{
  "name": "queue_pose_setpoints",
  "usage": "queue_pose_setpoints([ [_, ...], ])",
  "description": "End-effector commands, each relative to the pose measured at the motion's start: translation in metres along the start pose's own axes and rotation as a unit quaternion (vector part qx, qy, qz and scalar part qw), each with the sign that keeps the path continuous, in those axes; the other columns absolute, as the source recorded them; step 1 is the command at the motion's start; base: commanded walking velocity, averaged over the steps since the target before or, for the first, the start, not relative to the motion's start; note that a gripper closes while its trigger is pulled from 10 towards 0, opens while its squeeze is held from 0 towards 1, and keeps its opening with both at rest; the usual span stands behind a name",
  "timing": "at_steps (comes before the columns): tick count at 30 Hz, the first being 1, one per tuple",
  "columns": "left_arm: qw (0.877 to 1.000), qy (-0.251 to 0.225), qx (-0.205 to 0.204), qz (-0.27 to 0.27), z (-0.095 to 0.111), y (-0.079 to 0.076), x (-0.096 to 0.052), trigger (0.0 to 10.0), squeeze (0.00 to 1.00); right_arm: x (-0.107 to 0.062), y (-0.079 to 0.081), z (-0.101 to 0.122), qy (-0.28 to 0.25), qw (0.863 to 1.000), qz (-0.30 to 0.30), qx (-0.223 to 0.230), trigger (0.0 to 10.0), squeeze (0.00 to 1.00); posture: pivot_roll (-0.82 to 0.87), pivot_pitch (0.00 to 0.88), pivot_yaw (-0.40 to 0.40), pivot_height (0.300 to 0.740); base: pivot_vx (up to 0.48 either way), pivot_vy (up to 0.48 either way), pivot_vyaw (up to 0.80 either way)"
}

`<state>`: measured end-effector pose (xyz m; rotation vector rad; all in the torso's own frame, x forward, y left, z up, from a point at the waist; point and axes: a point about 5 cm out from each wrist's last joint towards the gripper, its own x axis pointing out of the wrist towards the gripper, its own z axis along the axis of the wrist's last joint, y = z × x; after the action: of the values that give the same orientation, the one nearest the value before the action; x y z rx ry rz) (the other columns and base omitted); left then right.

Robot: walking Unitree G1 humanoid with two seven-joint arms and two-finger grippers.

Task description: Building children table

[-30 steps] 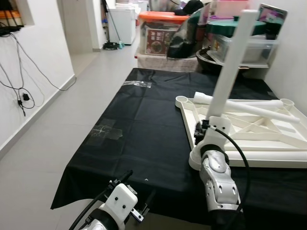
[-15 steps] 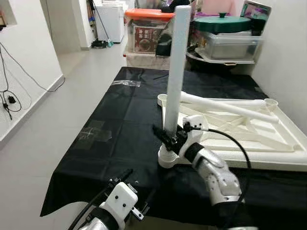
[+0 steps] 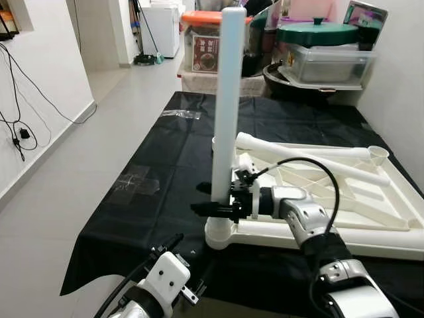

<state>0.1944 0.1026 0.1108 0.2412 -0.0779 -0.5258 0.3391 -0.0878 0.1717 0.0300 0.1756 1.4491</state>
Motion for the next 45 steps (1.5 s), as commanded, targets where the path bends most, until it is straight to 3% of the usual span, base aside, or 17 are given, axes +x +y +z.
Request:
queue_pose_setpoints([
  [1, 1.0, 0.006, -0.003, -0.003, -0.002, -0.001, -0.001, 10.0, 0.0, 0.011, 0.006, 0.004, 0.006, 0.999, 0.038, -0.012, 0.0, 0.0, 0.11, 0.008, -0.061, 0.74, 0.0, 0.0, 0.0],
  [10, 1.0, 0.007, -0.006, -0.003, -0.003, -0.002, -0.003, 10.0, 0.0, 0.009, -0.005, -0.005, -0.053, 0.993, -0.108, -0.015, 0.0, 0.0, 0.08, 0.0, -0.051, 0.74, 0.0, 0.0, 0.0],
  [14, 1.0, 0.009, -0.006, -0.004, -0.004, -0.002, -0.003, 10.0, 0.0, -0.005, -0.021, -0.011, -0.081, 0.941, -0.329, -0.004, 0.0, 0.0, 0.06, 0.0, -0.044, 0.74, 0.0, 0.0, 0.0],
  [15, 1.0, 0.01, -0.007, -0.005, -0.005, -0.002, -0.004, 10.0, 0.0, -0.023, -0.025, -0.019, -0.083, 0.865, -0.494, 0.014, 0.0, 0.0, 0.05, 0.0, -0.038, 0.74, 0.0, 0.0, 0.0],
  [19, 1.0, 0.01, -0.007, -0.006, -0.005, -0.001, -0.004, 10.0, 0.0, -0.028, -0.025, -0.021, -0.081, 0.844, -0.529, 0.018, 0.0, 0.0, 0.05, 0.0, -0.038, 0.74, 0.0, 0.0, 0.0],
  [21, 1.0, 0.01, -0.007, -0.008, -0.006, -0.001, -0.003, 10.0, 0.0, -0.046, -0.009, -0.031, -0.093, 0.731, -0.673, 0.054, 0.0, 0.0, 0.05, 0.0, -0.039, 0.74, 0.0, 0.0, 0.0],
  [22, 1.0, 0.01, -0.007, -0.008, -0.006, -0.001, -0.003, 10.0, 0.0, -0.046, -0.009, -0.031, -0.093, 0.731, -0.673, 0.054, 0.0, 0.0, 0.05, 0.0, -0.039, 0.74, 0.0, 0.0, 0.0],
  [25, 1.0, 0.011, -0.006, -0.01, -0.006, -0.002, -0.002, 10.0, 0.0, -0.051, 0.017, -0.042, -0.102, 0.626, -0.765, 0.112, 0.0, 0.0, 0.06, 0.0, -0.041, 0.74, 0.0, 0.0, 0.0],
  [29, 1.0, 0.011, -0.005, -0.009, -0.007, -0.002, -0.002, 10.0, 0.0, -0.044, 0.021, -0.042, -0.106, 0.622, -0.766, 0.123, 0.0, 0.0, 0.06, 0.0, -0.041, 0.74, 0.0, 0.0, 0.0],
  [30, 1.0, 0.011, -0.005, -0.009, -0.007, -0.001, -0.002, 10.0, 0.0, -0.029, 0.019, -0.038, -0.124, 0.654, -0.736, 0.124, 7.0, 0.0, 0.06, 0.0, -0.041, 0.74, 0.0, 0.0, 0.0],
  [32, 1.0, 0.011, -0.005, -0.009, -0.007, -0.001, -0.002, 10.0, 0.0, -0.019, 0.018, -0.035, -0.136, 0.672, -0.717, 0.125, 7.0, 0.0, 0.06, 0.0, -0.041, 0.74, 0.0, 0.0, 0.0],
  [33, 1.0, 0.011, -0.006, -0.01, -0.007, -0.001, -0.001, 10.0, 0.0, -0.011, 0.017, -0.03, -0.143, 0.695, -0.696, 0.112, 10.0, 0.01, 0.06, 0.0, -0.042, 0.74, 0.0, 0.0, 0.0],
  [34, 1.0, 0.01, -0.006, -0.01, -0.007, -0.001, -0.001, 10.0, 0.0, -0.004, 0.016, -0.027, -0.154, 0.722, -0.666, 0.106, 10.0, 1.0, 0.05, 0.0, -0.043, 0.74, 0.0, 0.0, 0.0],
  [36, 1.0, 0.01, -0.006, -0.01, -0.007, -0.001, -0.001, 10.0, 0.0, 0.001, 0.011, -0.023, -0.17, 0.763, -0.617, 0.088, 10.0, 1.0, 0.06, 0.0, -0.045, 0.74, 0.0, 0.0, 0.0],
  [37, 1.0, 0.01, -0.006, -0.01, -0.007, -0.001, -0.001, 10.0, 0.0, 0.001, 0.011, -0.022, -0.172, 0.769, -0.609, 0.085, 10.0, 0.0, 0.06, 0.0, -0.045, 0.74, 0.0, 0.0, 0.0],
  [43, 1.0, 0.009, -0.006, -0.008, -0.006, 0.0, 0.0, 10.0, 0.0, 0.003, 0.008, -0.015, -0.174, 0.889, -0.417, 0.081, 10.0, 0.0, 0.06, 0.0, -0.044, 0.74, 0.0, 0.0, 0.0],
  [45, 1.0, 0.009, -0.006, -0.008, -0.006, 0.0, 0.0, 10.0, 0.0, 0.003, 0.008, -0.015, -0.174, 0.889, -0.417, 0.081, 10.0, 0.0, 0.06, 0.0, -0.044, 0.74, 0.0, 0.0, 0.0],
])
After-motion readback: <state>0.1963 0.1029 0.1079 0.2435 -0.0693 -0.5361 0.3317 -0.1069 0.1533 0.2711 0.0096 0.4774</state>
